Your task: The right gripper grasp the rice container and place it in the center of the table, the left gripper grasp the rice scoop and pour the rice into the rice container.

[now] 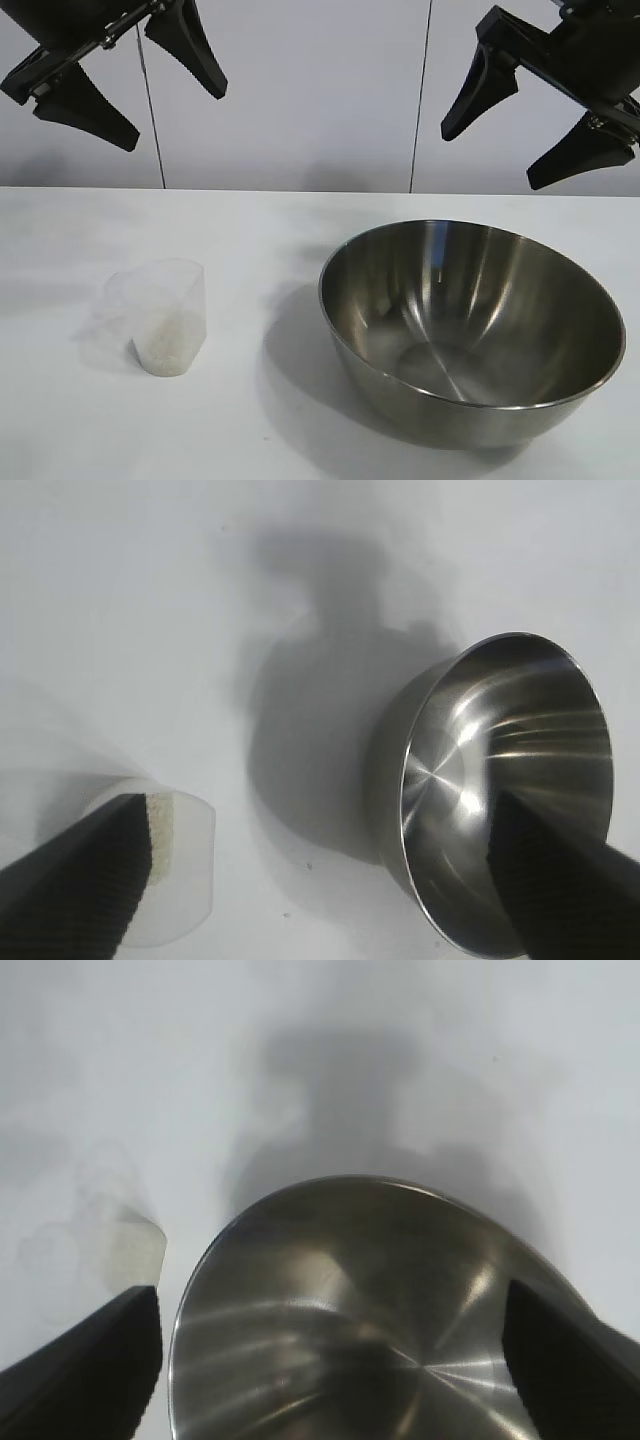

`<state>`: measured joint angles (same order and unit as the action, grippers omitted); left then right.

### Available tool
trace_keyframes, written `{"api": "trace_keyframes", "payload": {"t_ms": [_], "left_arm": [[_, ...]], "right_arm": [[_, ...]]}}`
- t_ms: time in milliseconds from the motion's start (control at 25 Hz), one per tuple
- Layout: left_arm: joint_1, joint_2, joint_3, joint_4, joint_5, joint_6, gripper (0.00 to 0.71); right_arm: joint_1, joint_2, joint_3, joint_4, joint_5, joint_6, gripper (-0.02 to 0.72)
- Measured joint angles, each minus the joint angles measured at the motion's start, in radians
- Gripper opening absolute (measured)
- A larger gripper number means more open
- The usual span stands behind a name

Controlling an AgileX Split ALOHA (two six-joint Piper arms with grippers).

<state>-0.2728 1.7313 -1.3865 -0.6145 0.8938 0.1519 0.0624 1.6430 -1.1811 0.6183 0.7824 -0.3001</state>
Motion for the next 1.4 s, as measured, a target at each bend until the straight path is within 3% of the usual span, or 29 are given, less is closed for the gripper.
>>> {"api": "trace_keyframes", "payload": {"t_ms": [680, 800, 1040, 1120, 1240, 1400], "left_arm": [[0.0, 0.0, 0.0, 0.0, 0.0, 0.0, 0.657], [0.0, 0.0, 0.0, 0.0, 0.0, 0.0, 0.657], [0.0, 0.0, 0.0, 0.0, 0.0, 0.0, 0.657], [0.0, 0.0, 0.0, 0.0, 0.0, 0.0, 0.657], [0.0, 0.0, 0.0, 0.0, 0.0, 0.0, 0.657], [0.0, 0.0, 0.0, 0.0, 0.0, 0.0, 0.657]], "right_arm": [[0.0, 0.0, 0.0, -0.01, 0.018, 0.0, 0.638], [0.0, 0.0, 0.0, -0.085, 0.041, 0.003, 0.638], [0.0, 0.0, 0.001, -0.405, 0.111, 0.126, 0.638], [0.0, 0.0, 0.014, -0.473, 0.101, 0.164, 0.638], [0.0, 0.0, 0.064, -0.478, 0.039, 0.176, 0.638], [0.0, 0.042, 0.151, -0.428, -0.041, 0.165, 0.638]]}}
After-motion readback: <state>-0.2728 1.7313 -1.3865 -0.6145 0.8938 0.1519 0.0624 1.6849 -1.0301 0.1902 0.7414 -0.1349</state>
